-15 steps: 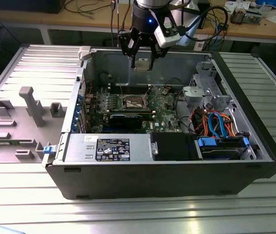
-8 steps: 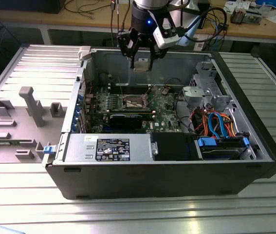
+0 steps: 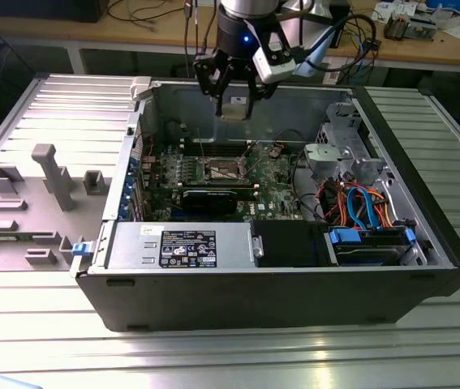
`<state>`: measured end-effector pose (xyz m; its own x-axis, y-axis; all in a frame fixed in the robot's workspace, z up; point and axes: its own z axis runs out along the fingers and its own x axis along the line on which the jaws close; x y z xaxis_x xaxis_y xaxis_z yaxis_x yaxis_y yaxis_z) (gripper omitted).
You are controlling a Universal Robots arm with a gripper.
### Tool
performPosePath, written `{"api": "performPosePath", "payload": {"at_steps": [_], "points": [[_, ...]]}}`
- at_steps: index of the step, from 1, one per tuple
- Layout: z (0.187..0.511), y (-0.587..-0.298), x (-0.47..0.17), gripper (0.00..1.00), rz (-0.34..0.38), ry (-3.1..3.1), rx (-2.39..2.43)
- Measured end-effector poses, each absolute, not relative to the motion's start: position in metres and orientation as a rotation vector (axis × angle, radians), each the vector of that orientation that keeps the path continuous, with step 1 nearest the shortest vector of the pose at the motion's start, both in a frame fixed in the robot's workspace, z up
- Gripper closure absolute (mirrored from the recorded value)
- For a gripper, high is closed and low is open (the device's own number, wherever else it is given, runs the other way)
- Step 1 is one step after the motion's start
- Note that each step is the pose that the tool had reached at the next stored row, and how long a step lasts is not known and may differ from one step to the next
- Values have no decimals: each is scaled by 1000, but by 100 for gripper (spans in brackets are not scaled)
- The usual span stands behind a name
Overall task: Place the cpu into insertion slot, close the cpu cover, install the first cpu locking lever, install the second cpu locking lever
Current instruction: 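Place the cpu into insertion slot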
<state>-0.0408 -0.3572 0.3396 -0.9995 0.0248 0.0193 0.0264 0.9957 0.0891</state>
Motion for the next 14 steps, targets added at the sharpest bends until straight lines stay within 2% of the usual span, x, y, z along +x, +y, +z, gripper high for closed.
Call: {"api": "performPosePath", "payload": {"at_steps": [14], "points": [[334, -359, -45, 45, -139, -3120, -40]]}}
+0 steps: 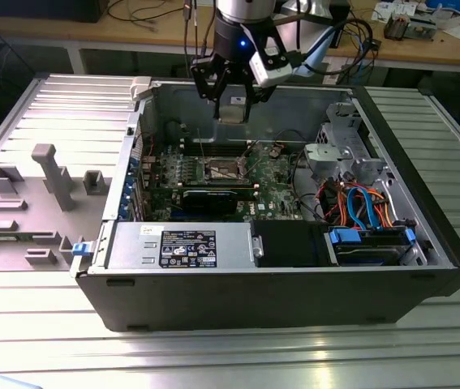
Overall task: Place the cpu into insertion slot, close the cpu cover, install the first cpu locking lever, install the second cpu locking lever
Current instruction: 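Place the cpu into insertion slot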
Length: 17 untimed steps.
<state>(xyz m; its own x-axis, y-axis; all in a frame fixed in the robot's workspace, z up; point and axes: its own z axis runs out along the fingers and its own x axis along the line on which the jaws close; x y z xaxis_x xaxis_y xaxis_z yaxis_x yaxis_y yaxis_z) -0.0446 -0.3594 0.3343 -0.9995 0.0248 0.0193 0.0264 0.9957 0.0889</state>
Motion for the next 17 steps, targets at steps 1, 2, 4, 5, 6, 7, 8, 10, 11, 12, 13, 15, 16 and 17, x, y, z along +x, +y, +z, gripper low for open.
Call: {"api": "performPosePath", "payload": {"at_steps": [1, 2, 4, 5, 6, 7, 8, 10, 11, 12, 13, 15, 16, 17], "points": [[334, -359, -45, 45, -139, -3120, -40], [334, -360, -45, 45, -139, -3120, -40], [333, -360, -45, 45, -139, -3120, -40], [332, -360, -45, 45, -139, -3120, -40], [332, -360, -45, 45, -139, -3120, -40], [332, -360, -45, 45, -139, -3120, -40], [331, -360, -45, 45, -139, -3120, -40], [330, -360, -46, 45, -139, -3120, -40], [330, -360, -46, 45, -139, -3120, -40], [329, -360, -46, 45, -139, -3120, -40], [329, -360, -46, 45, -139, -3120, -40], [328, -360, -46, 45, -139, -3120, -40], [328, -360, -46, 45, -139, -3120, -40], [327, -361, -46, 45, -139, -3120, -40]]}}
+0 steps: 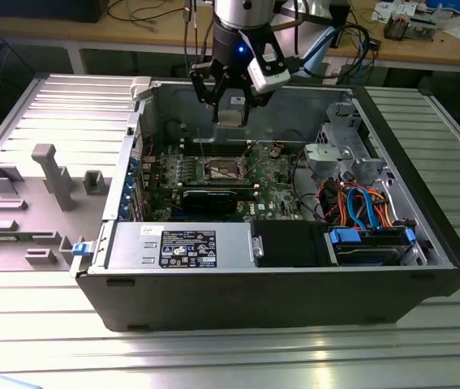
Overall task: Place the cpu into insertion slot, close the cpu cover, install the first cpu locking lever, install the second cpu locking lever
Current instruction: 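Place the cpu into insertion slot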
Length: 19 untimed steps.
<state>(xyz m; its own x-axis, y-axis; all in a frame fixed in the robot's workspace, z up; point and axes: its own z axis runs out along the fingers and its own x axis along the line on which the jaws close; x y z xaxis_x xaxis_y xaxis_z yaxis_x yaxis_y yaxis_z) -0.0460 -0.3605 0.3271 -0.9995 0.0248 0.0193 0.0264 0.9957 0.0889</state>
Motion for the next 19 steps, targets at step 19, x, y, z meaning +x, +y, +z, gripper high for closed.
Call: {"api": "performPosePath", "payload": {"at_steps": [19], "points": [[325, -361, -46, 45, -140, -3120, -89]]}}
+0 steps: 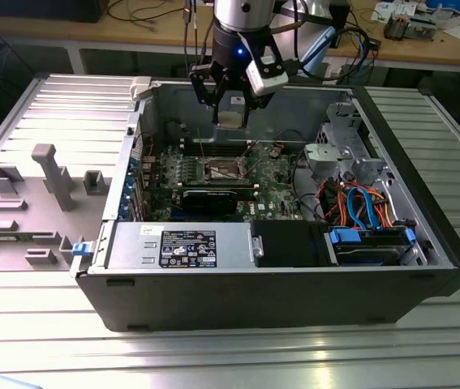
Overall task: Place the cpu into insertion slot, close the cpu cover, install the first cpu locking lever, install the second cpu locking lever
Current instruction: 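Place the cpu into insertion slot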
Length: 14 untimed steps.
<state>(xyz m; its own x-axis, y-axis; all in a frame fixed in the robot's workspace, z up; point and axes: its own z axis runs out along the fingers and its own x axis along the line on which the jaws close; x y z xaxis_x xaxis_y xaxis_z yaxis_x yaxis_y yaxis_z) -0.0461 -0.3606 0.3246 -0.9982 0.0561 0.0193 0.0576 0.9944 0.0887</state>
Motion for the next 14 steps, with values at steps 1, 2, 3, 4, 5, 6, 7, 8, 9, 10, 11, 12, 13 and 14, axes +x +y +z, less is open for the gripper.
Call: {"api": "performPosePath", "payload": {"at_steps": [1, 2, 3, 4, 5, 6, 7, 8, 9, 10, 11, 12, 13, 14], "points": [[325, -361, -46, 45, -139, -3120, -92], [325, -361, -46, 45, -139, -3120, -101], [325, -361, -46, 45, -140, -3120, -104], [325, -361, -46, 45, -139, -3120, -108], [324, -361, -46, 45, -140, -3120, -116], [324, -361, -46, 45, -140, -3120, -123], [324, -361, -46, 45, -139, -3120, -130], [324, -361, -46, 45, -139, -3120, -136], [324, -361, -46, 45, -139, -3120, -140], [324, -361, -46, 45, -139, -3120, -143], [324, -361, -46, 45, -138, -3120, -147], [324, -361, -46, 45, -138, -3120, -150], [324, -361, -46, 45, -138, -3120, -156], [324, -361, -46, 45, -138, -3120, -162]]}}
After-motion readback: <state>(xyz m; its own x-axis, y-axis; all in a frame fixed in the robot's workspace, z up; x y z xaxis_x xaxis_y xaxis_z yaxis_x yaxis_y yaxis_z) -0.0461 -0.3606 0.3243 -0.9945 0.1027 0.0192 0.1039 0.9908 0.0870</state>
